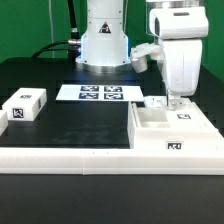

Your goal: Assemble cabinet

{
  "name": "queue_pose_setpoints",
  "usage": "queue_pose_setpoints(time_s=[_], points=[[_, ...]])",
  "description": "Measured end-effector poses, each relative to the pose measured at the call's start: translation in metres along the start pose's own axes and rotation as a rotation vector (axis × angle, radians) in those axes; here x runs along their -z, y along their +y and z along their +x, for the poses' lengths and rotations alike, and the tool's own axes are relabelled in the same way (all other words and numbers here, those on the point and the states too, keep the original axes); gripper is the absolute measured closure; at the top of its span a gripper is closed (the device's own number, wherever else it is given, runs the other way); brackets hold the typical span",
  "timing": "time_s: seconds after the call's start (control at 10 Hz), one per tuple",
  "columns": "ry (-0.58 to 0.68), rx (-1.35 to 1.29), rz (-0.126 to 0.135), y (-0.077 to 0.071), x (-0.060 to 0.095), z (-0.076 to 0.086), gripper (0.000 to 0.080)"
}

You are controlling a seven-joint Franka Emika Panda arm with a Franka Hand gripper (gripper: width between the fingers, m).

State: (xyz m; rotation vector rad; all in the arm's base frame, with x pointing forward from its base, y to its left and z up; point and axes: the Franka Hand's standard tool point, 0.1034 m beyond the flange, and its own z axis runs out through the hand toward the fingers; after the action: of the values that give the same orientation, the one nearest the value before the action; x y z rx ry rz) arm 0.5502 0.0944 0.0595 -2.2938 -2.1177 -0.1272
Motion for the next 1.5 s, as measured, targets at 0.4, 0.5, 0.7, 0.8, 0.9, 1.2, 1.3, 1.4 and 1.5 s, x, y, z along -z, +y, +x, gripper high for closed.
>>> queue_pose_setpoints(time_s=[0.4,0.5,0.7,0.8,0.9,1.2,1.3,1.4,1.5], points=[[-0.005,0.006,0.016,0.006,0.000,-0.002,0.0731],[-0.006,0.004,0.018,0.013,0.000,-0.002,0.0731],[-0.005,0.003,0.017,0.022,-0.001,-0.004,0.0731],[-0.004,0.002,0.017,0.026,-0.002,-0.004,0.0731],[-0.007,0.000,0.033,0.026,-0.002,-0.004,0.0731],[-0.008,-0.001,0.036,0.026,-0.002,-0.003,0.0731],[-0.008,-0.002,0.036,0.026,-0.003,-0.004,0.0670],[-0.008,-0.002,0.036,0.026,-0.003,-0.004,0.0670],[-0.008,-0.002,0.036,0.026,-0.003,-0.004,0.0457]])
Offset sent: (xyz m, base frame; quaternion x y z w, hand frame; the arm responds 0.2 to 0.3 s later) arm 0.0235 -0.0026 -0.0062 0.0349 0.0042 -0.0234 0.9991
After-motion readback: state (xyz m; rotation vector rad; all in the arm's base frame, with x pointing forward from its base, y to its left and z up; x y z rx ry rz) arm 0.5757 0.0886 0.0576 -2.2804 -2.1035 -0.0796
